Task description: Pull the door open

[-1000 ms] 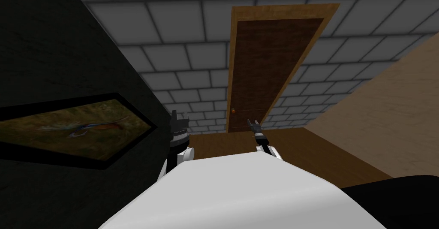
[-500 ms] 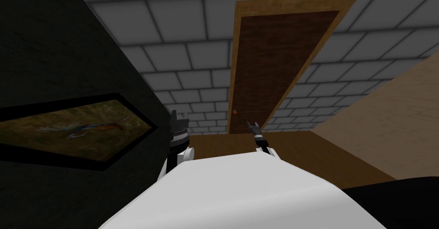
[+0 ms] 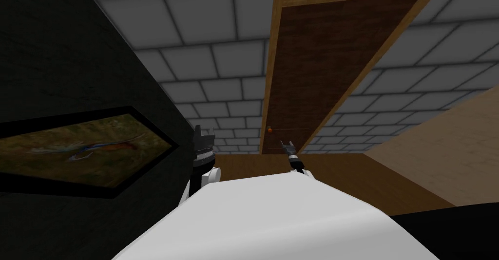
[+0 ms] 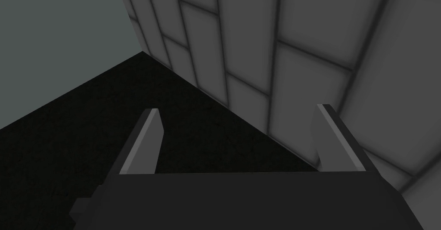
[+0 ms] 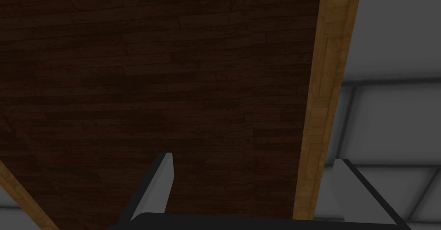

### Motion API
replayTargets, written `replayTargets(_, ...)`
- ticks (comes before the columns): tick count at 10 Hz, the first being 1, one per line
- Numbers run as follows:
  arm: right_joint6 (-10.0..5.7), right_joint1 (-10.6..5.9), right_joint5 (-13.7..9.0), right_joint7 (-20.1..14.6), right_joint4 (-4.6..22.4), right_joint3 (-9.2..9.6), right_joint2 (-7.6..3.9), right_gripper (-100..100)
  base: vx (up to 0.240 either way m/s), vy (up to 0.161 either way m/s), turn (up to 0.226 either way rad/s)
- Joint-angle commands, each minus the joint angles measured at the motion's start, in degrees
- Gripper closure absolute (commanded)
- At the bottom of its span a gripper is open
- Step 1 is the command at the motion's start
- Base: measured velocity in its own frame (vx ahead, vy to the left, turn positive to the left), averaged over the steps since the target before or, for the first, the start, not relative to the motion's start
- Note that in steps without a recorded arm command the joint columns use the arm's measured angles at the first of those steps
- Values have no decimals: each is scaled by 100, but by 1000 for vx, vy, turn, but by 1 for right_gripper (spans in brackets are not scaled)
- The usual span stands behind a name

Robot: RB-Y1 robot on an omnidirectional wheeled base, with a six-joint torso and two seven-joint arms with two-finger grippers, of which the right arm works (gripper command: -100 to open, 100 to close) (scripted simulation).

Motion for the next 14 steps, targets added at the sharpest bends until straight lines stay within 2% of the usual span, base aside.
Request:
replayTargets(1, -87, -50, 89, 143, 221, -97, 28, -100, 99, -6, 57)
replayTargets(4, -202, -149, 236, 369, 566, -244, 108, -100, 84, -13, 50)
replayTargets(5, -202, -149, 236, 369, 566, -244, 108, -100, 62, -11, 14)
replayTargets(9, -336, -266, 409, 634, 970, -416, 216, -100, 68, -11, 40)
replayTargets(10, -396, -318, 487, 753, 1151, -493, 271, -100, 99, -14, 77)
replayTargets(14, -516, -422, 642, 991, 1513, -648, 403, -100, 88, -15, 40)
